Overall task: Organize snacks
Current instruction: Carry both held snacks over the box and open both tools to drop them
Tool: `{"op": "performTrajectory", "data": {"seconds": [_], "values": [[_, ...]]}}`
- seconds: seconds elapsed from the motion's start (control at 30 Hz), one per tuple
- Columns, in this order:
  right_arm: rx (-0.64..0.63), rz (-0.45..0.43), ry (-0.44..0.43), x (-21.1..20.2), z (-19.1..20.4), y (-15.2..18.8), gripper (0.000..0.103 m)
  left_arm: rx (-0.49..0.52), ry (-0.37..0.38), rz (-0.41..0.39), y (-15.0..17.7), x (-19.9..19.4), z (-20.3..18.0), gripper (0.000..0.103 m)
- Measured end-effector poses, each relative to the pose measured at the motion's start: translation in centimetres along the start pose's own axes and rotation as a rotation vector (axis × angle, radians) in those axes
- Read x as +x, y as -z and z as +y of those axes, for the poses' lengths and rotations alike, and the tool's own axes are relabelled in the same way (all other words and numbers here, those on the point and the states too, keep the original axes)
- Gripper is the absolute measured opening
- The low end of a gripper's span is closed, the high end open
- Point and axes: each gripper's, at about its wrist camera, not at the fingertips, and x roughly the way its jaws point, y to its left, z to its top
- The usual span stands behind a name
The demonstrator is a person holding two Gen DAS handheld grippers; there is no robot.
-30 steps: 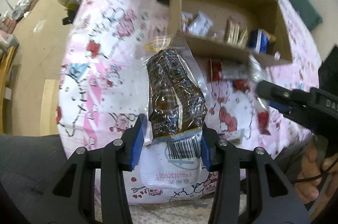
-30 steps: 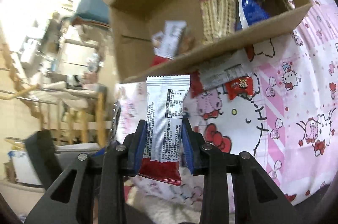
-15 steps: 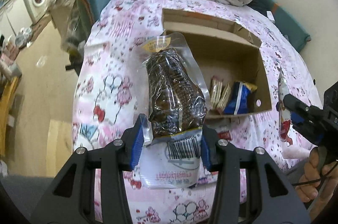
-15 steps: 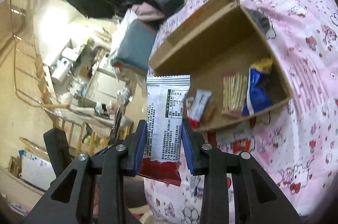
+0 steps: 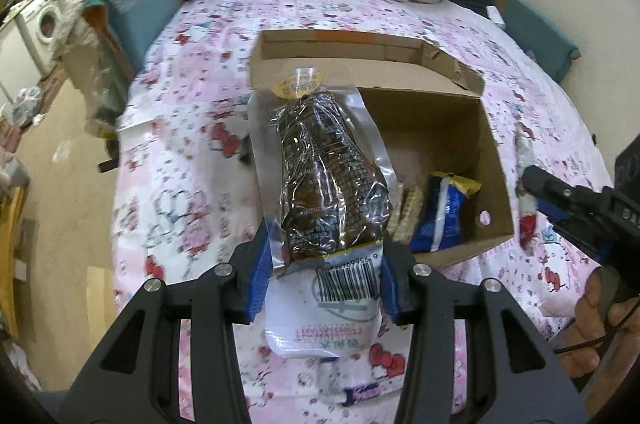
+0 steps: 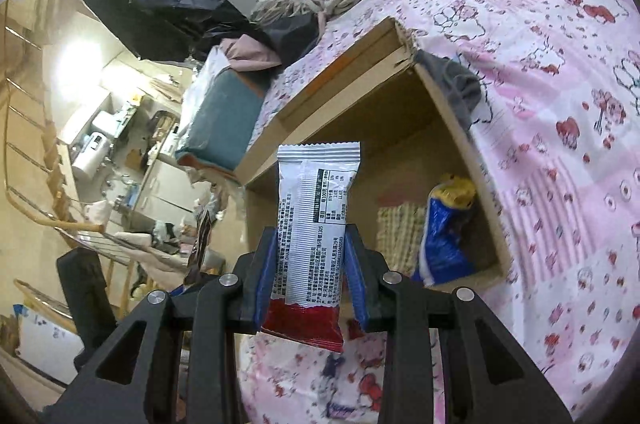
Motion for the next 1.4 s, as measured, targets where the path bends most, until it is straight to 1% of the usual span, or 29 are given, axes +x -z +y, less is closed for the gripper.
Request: {"op": "performTrajectory", "data": {"seconds": [0.03,0.07,0.17,0.23,0.37,0.5,0.57,0.63,0.73,0.8,1.0,1.17,1.2,1.27,1.33,1.4], "values": [[-0.003,-0.001,0.012,0.2,-0.1,-0.2,0.034,0.000,0.014,-0.005,-0.3,0.4,-0.2,0.041],[-0.005,-0.001,0.024,0.5,-0.3,-0.5,0.034,0.011,0.013,-0.012,-0.5,0.8,-0.5,0.041],[0.003,0.004,0.053,1.5,-1.0,-0.9,0.034,0.056,-0.014,-0.029,-1.2,2.0,-1.4,0.041],[0.004,0.012,0.067,2.2,-1.1,-1.0,0.034,0.062,-0.017,-0.033,-1.7,2.9,-1.6,0.041],[-0.007,0.036,0.093,3.3,-1.2,-0.9,0.034,0.039,-0.008,-0.034,-2.3,4.4,-1.3,0.041],[-0.020,0.071,0.124,4.1,-1.2,-0.5,0.034,0.040,-0.006,-0.038,-2.2,5.7,-0.9,0.041],[-0.023,0.091,0.142,4.6,-1.4,-0.4,0.034,0.039,0.018,-0.036,-1.9,6.1,-0.6,0.041],[-0.018,0.103,0.153,5.0,-1.7,-0.3,0.034,0.045,0.026,-0.026,-1.8,6.6,-0.5,0.041],[-0.008,0.135,0.179,5.7,-2.2,0.0,0.034,0.025,0.016,-0.023,-2.0,7.0,-0.1,0.042],[-0.001,0.155,0.189,6.1,-2.4,0.2,0.034,0.013,0.024,-0.018,-2.0,7.2,0.0,0.042],[0.002,0.167,0.192,6.4,-2.5,0.3,0.035,0.030,0.026,-0.023,-1.8,7.2,-0.4,0.042],[0.024,0.178,0.180,6.6,-2.7,0.3,0.037,0.026,0.030,-0.019,-1.6,7.3,-0.5,0.046],[0.023,0.177,0.178,6.5,-2.6,0.3,0.037,0.028,0.026,-0.017,-1.6,7.3,-0.6,0.049],[0.014,0.180,0.163,6.5,-2.4,0.2,0.037,0.024,0.018,-0.009,-1.4,7.4,-0.7,0.056],[0.004,0.175,0.156,6.5,-1.9,0.2,0.037,0.013,0.033,0.004,-1.3,7.3,-0.8,0.066],[0.001,0.165,0.149,6.4,-1.8,0.0,0.048,0.022,0.043,0.000,-1.2,7.1,-1.1,0.068]]}}
